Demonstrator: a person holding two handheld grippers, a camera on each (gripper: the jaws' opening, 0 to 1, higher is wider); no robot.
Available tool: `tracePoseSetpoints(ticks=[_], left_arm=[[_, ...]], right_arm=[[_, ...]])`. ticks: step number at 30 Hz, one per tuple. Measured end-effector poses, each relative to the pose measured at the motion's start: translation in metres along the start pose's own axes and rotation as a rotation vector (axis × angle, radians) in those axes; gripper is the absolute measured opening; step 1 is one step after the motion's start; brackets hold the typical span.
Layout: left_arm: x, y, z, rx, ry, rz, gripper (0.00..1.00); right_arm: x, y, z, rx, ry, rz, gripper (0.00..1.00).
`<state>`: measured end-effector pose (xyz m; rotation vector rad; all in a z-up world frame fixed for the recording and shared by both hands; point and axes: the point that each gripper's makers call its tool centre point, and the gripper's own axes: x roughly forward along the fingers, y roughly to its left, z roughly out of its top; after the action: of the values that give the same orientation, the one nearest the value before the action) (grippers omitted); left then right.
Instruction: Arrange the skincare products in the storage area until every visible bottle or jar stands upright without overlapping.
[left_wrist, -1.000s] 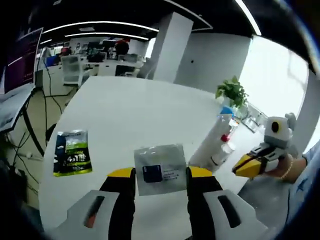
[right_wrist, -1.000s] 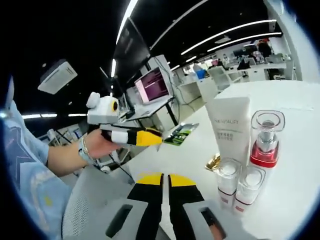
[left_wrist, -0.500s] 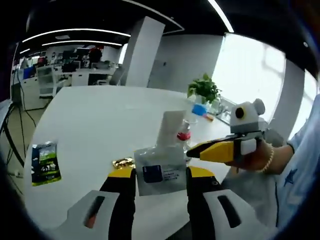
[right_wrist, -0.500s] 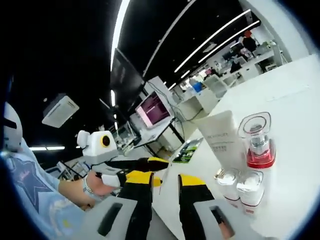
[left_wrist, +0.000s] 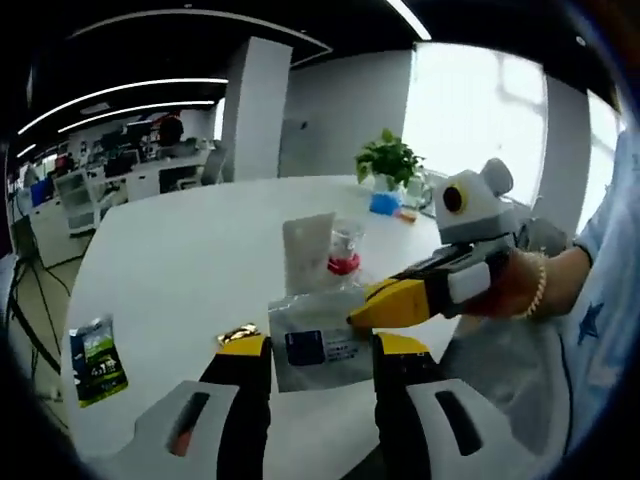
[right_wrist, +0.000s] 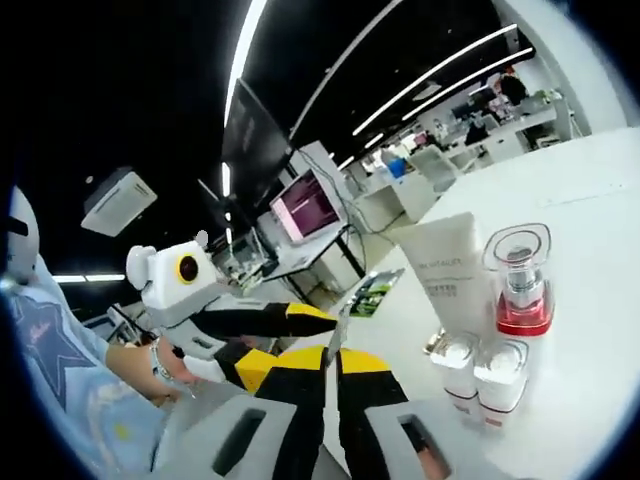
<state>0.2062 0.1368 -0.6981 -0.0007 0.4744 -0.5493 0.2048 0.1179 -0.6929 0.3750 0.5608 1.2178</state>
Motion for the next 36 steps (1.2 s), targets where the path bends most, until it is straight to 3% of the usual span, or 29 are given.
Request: tracePoseSetpoints(ticks=[8,12,16,19,24,28,36], left_arm=[[-0.001,-0.001,-0.006,-0.054,0.004,-0.068,0.36],[-0.005,0.006,-0.009,-0.071,0.017,-0.082,0.29],[-0.007,0.007,-0.007,-0.171,-0.014,-0.128,0.30],[-0.008,0.007,-0.009,-0.271,-0.014,-0.180,0.18],[-0.012,0.011,-0.006,-0.337,-0.057,-0.195,0.06],[-0.013,0.011,-0.006,-0.355,-0.070,-0.211,0.00],[-0.014,0.008,-0.007,-0.355,-0.059,-0.218,0.00]], right_arm=[[0.000,0.005,-0.004,0.024,0.026,0.031,0.00],[0.000,0.004,-0.006,0.008,0.042,0.030,0.00],[0.000,0.006,-0.007,0.009,0.046,0.041,0.00],[0.000,0.005,-0.007,0.023,0.045,0.040,0.00],[-0.002,-0.003,-0.006,0.056,0.037,0.020,0.00],[-0.001,-0.003,-0.007,0.061,0.039,0.013,0.00],[0.000,-0.007,-0.010,0.041,0.056,-0.013,0.00]])
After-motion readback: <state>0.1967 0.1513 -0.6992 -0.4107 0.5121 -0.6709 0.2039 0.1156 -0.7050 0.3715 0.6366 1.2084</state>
